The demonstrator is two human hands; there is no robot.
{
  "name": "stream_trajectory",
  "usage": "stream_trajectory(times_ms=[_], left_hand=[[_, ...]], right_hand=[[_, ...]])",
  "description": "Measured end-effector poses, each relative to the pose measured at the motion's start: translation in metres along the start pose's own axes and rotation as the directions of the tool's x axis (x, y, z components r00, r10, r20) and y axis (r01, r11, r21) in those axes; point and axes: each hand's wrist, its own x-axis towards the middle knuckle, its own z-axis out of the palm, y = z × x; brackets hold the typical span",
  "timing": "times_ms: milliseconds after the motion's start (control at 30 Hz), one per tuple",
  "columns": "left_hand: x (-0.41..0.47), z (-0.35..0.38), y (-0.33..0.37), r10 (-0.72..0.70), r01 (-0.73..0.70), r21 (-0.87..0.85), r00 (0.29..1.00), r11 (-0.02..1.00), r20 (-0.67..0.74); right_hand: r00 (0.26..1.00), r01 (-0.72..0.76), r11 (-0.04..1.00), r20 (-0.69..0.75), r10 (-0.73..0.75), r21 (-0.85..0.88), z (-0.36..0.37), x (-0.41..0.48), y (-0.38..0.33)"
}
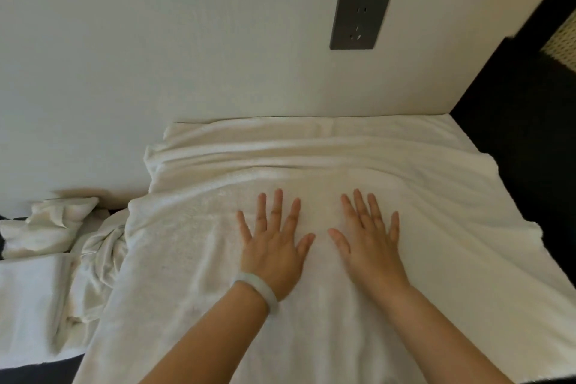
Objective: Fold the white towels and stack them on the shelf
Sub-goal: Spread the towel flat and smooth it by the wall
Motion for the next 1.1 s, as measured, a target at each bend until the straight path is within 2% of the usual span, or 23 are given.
stream_trajectory(times_ms=[67,133,233,300,400,500,533,600,667,733,800,833,1000,1100], left_hand=[[-0.031,0.015,0.005,0.08,-0.081,0.029,0.996,0.996,0.028],[-0.041,0.018,-0.001,0.102,-0.106,0.108,0.994,0.988,0.045],[-0.039,0.011,-0.004,0.106,-0.111,0.117,0.993,0.987,0.052],[-0.041,0.009,0.007,0.07,-0.074,0.077,0.997,0.994,0.043],[-0.038,0.01,0.045,0.063,-0.065,0.068,0.998,0.996,0.027],[-0.018,0.02,0.104,0.214,-0.213,0.071,0.977,0.974,-0.01],[-0.012,0.025,0.119,0.231,-0.231,0.063,0.973,0.971,0.002],[-0.002,0.034,0.134,0.221,-0.222,0.057,0.975,0.973,0.022],[0.0,0.041,0.133,0.213,-0.214,0.085,0.977,0.973,0.016],[-0.001,0.045,0.13,0.219,-0.218,0.083,0.976,0.972,0.001],[-0.002,0.044,0.13,0.22,-0.219,0.068,0.975,0.973,-0.007],[-0.002,0.044,0.13,0.221,-0.22,0.064,0.975,0.973,-0.01],[-0.003,0.044,0.129,0.211,-0.209,0.064,0.977,0.976,-0.017],[-0.002,0.045,0.128,0.213,-0.212,0.064,0.977,0.975,-0.015]], right_hand=[[0.997,0.069,0.996,0.024,-0.067,-0.056,0.008,-0.038,0.011],[0.995,0.089,0.987,0.045,-0.084,-0.136,0.003,-0.047,0.041],[0.998,-0.042,0.988,0.04,0.048,-0.15,-0.025,-0.038,0.105],[0.987,-0.081,0.991,0.127,0.095,-0.104,-0.04,-0.031,0.133],[0.976,0.059,0.998,0.21,-0.057,-0.006,-0.041,-0.037,0.128],[0.962,0.197,0.98,0.198,-0.186,-0.036,-0.034,-0.058,0.124],[0.972,0.163,0.986,0.179,-0.152,-0.048,-0.036,-0.064,0.133],[0.993,-0.029,0.998,0.113,0.036,-0.06,-0.047,-0.072,0.165],[0.963,-0.259,0.965,0.062,0.261,-0.043,-0.065,-0.076,0.197],[0.917,-0.389,0.916,-0.059,0.396,0.101,-0.081,-0.075,0.22],[0.885,-0.392,0.909,-0.214,0.414,0.138,-0.093,-0.064,0.233],[0.878,-0.402,0.908,-0.231,0.419,0.12,-0.098,-0.056,0.238],[0.846,-0.524,0.851,-0.094,0.525,0.036,-0.111,-0.014,0.247],[0.874,-0.476,0.879,-0.119,0.471,-0.017,-0.111,-0.005,0.246]])
